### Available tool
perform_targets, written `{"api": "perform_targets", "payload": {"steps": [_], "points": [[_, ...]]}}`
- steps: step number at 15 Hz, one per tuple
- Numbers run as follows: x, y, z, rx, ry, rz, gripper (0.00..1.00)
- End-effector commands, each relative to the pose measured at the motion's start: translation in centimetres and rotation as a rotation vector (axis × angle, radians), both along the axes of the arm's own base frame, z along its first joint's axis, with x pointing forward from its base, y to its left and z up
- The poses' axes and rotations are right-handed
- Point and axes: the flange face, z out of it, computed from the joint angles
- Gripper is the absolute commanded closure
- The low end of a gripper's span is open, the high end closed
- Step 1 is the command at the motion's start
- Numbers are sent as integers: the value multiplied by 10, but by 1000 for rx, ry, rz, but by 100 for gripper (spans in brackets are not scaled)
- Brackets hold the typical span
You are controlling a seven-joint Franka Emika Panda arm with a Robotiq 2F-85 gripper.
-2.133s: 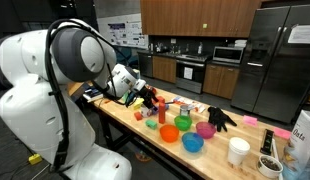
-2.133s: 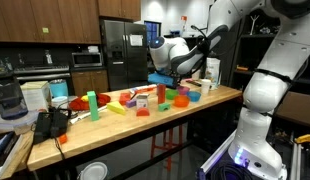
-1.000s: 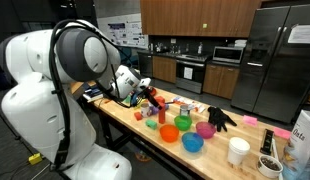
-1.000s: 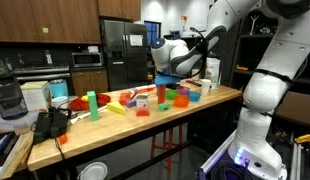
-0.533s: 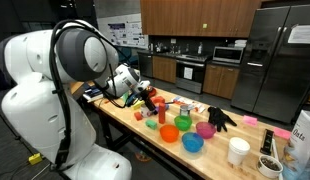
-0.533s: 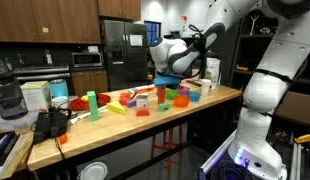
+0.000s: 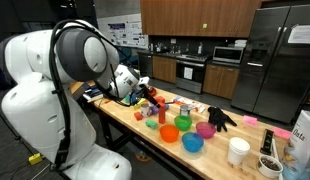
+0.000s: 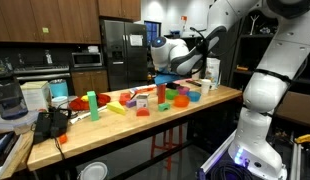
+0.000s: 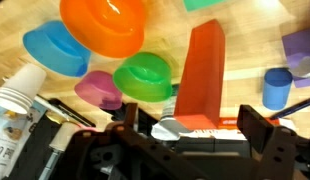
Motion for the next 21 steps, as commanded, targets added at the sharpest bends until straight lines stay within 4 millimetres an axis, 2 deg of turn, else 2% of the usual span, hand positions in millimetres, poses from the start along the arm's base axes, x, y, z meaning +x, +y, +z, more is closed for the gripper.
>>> {"api": "perform_targets", "payload": {"steps": [1,3,10,11,18,21], "points": [[5,-5,7,-28,-43,106,0],[5,0,4,-18,-37,75,0],[6,0,5,-15,-45,88,0],[5,-1,9,-68,-61,80,0],[12,-3,13,-248,-8,285,0],[11,-3,12,-276,27,322,0]]}}
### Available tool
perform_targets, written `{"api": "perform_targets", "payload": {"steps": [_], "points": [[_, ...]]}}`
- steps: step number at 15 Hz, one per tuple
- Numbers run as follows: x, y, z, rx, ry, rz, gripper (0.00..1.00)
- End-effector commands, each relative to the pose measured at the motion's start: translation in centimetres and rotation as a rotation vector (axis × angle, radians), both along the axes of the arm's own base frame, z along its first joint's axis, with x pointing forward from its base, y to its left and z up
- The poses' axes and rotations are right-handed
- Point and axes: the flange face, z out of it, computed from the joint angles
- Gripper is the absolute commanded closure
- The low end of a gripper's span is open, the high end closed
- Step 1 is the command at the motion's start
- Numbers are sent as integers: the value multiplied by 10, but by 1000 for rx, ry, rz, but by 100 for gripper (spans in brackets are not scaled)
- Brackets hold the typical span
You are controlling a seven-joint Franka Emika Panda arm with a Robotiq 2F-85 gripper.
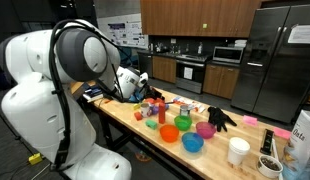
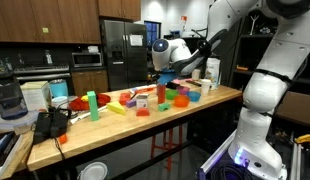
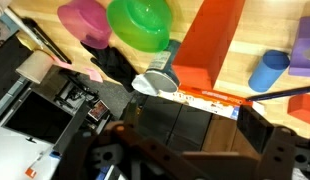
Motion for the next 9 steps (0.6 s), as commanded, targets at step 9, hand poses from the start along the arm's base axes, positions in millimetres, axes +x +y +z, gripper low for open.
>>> {"api": "perform_targets", "payload": {"steps": [9], "points": [[-17,-2,-8,120,278,-277,0]]}}
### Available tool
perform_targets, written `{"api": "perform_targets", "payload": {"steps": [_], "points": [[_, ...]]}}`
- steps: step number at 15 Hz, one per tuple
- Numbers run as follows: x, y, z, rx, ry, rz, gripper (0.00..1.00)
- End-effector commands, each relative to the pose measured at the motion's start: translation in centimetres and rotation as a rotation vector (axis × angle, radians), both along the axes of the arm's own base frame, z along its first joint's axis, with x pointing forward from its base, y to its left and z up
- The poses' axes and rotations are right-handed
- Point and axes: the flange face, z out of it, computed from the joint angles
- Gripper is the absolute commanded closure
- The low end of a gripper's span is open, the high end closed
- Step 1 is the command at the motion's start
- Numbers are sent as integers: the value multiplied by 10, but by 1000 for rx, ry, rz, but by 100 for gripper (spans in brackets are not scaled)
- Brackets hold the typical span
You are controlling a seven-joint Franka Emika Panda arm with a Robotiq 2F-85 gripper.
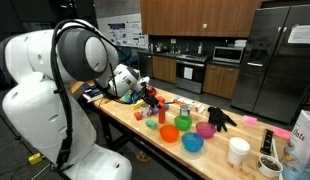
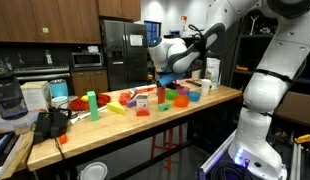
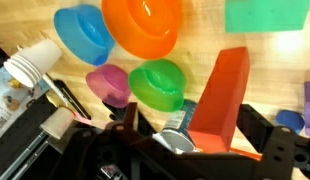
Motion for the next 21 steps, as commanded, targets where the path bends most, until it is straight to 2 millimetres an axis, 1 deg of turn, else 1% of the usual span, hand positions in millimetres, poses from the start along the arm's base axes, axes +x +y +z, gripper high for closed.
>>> {"api": "perform_targets", "payload": {"steps": [1,6,7,8,11,12,13,16,21], "points": [[-4,4,4,51,68,-106,0],[-5,7,7,98,74,-161,0],[-5,7,7,102,66,-159,0],[-6,7,3,94,65,-139,0],[-6,7,4,95,63,-140,0],[-3,9,5,86,51,-81,0],[-3,9,6,90,30,-96,0],[-10,7,5,91,11,-251,0],[-26,5,-2,55,87,-455,0]]}}
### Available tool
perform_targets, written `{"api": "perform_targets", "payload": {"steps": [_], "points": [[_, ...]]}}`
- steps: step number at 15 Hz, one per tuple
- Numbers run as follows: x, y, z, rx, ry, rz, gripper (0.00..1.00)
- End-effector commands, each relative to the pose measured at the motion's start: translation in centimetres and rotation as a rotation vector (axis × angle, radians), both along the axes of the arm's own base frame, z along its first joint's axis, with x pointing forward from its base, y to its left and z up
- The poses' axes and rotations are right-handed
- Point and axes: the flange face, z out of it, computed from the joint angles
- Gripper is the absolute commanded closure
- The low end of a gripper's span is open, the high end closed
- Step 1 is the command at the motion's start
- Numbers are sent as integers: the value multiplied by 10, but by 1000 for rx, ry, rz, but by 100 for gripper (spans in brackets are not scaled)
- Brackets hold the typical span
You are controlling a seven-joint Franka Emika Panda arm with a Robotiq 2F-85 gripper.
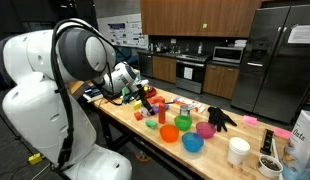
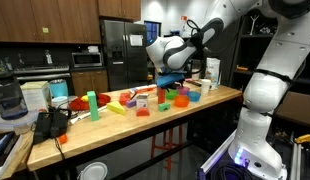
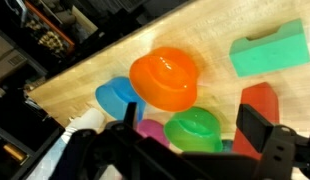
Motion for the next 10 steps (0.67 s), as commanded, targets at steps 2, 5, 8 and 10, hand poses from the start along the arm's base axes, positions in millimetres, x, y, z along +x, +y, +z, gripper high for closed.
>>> {"api": "perform_targets", "payload": {"steps": [2,5,8,10], "points": [[-11,2,0,1,82,-152,0],[-7,3,2,20,45,-95,0],[8,6,9,-52,6,97,0],[17,7,13,-102,-7,205,0]]}}
